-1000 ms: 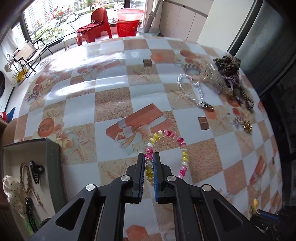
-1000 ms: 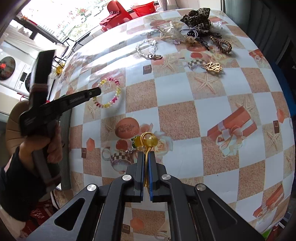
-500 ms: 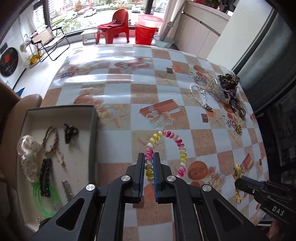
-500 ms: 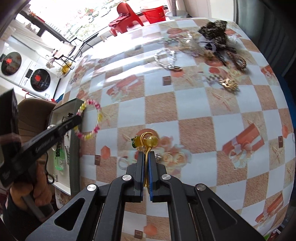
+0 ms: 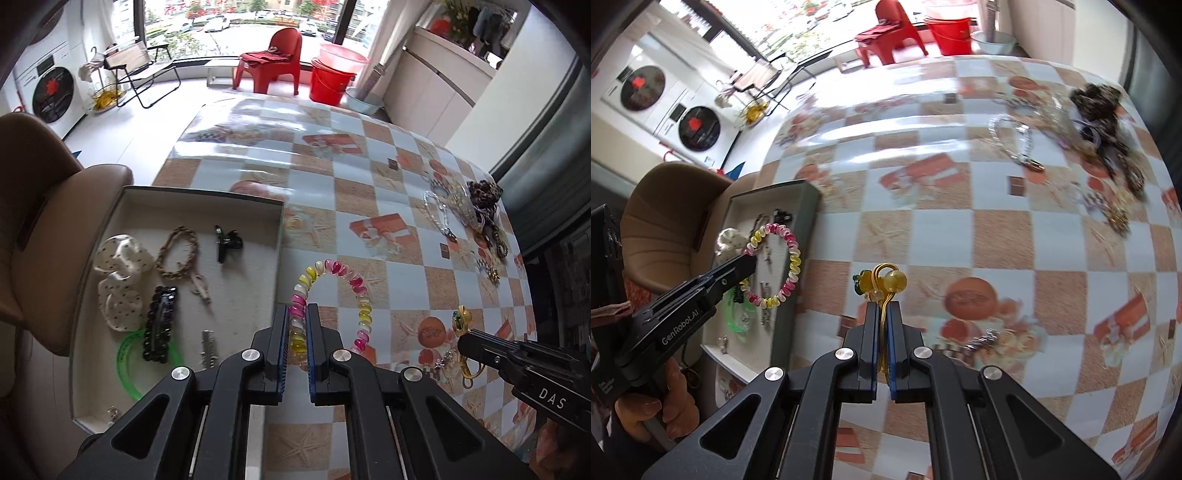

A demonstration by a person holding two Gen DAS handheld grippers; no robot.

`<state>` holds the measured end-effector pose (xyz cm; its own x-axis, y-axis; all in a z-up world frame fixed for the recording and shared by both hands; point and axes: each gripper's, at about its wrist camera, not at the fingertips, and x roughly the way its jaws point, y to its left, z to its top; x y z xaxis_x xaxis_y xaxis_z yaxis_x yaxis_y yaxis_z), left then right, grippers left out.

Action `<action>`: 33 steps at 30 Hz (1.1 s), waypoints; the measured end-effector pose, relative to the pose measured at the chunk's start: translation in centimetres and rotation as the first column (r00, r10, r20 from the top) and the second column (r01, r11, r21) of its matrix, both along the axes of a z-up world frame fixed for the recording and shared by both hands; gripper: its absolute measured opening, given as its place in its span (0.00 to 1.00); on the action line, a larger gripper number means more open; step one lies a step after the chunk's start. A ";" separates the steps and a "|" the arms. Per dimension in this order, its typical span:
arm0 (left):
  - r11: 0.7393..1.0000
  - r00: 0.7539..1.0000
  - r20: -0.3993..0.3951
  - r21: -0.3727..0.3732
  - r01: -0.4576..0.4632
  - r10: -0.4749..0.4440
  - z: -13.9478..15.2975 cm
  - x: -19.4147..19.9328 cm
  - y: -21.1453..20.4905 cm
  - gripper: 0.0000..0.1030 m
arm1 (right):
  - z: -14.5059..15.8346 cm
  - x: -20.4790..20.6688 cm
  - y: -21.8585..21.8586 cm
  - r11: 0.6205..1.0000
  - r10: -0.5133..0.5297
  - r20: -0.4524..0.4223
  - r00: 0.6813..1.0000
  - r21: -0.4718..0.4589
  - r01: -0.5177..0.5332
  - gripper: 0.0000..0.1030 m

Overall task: Organize jewelry
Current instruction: 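Carry the beaded bracelet and yellow hair tie over the grey tray with both tools, then open the right tool to drop the yellow hair tie while the left tool releases the beaded bracelet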

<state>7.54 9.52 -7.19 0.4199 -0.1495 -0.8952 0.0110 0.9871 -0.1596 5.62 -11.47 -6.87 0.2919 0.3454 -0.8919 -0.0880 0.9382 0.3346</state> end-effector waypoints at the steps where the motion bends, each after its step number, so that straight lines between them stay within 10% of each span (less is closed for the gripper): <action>1: 1.000 1.000 0.001 -0.001 -0.008 0.008 0.1 -0.1 0.4 0.11 | 0.1 0.1 0.5 1.000 0.010 0.001 1.000 0.001 -0.010 0.04; 18: 0.975 0.975 -0.032 0.006 -0.221 0.221 -0.1 -5.6 10.6 0.11 | 0.5 1.6 9.2 0.982 0.189 0.012 0.982 0.013 -0.189 0.04; 33: 0.977 0.963 -0.170 0.007 -0.211 0.209 -5.5 -7.9 10.3 0.11 | -1.3 3.7 15.4 0.940 0.341 -0.009 0.940 -0.011 -0.341 0.04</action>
